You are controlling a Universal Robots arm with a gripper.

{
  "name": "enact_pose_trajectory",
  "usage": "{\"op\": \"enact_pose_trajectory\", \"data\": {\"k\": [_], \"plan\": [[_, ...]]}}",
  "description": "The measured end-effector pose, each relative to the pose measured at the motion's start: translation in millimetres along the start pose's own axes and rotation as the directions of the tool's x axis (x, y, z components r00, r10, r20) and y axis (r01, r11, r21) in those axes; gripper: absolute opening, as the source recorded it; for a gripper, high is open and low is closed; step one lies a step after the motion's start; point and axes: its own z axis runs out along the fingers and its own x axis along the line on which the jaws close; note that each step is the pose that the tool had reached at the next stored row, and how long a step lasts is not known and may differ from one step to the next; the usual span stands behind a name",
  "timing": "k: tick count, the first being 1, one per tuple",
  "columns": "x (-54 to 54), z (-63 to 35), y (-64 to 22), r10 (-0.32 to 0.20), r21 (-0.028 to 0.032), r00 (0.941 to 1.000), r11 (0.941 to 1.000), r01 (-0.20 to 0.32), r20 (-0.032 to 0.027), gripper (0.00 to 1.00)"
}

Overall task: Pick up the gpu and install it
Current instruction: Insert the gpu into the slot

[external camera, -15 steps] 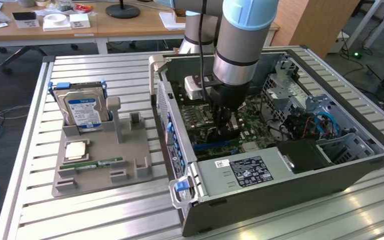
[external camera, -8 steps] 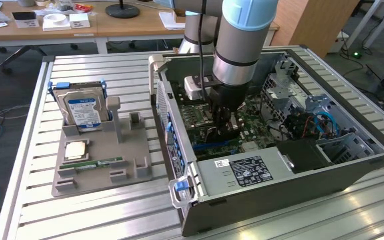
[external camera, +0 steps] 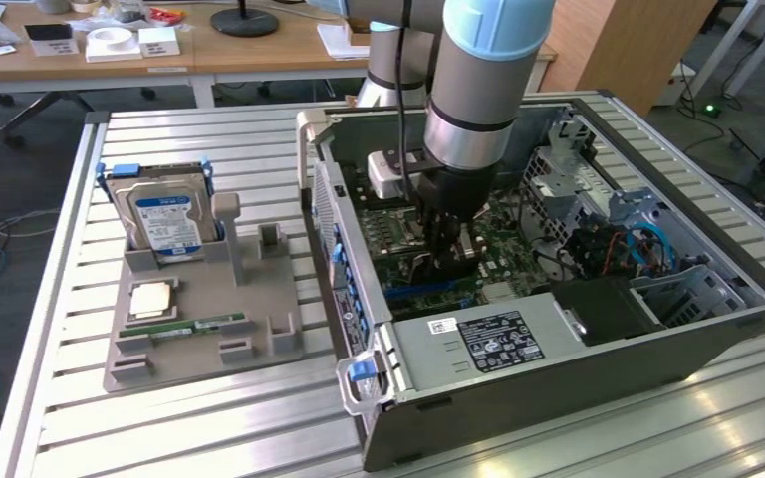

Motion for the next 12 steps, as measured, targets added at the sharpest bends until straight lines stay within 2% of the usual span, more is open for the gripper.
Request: {"op": "enact_pose_trajectory", "data": {"k": [6,12], "plan": [[0.0,-0.2,0.0,0.000,0.0001,1.0000,1.0000,0.000,0.0001,0.26],[0.0,-0.2,0.0,-0.002,0.0031,1.0000,1.0000,0.002,0.0001,0.26]]}}
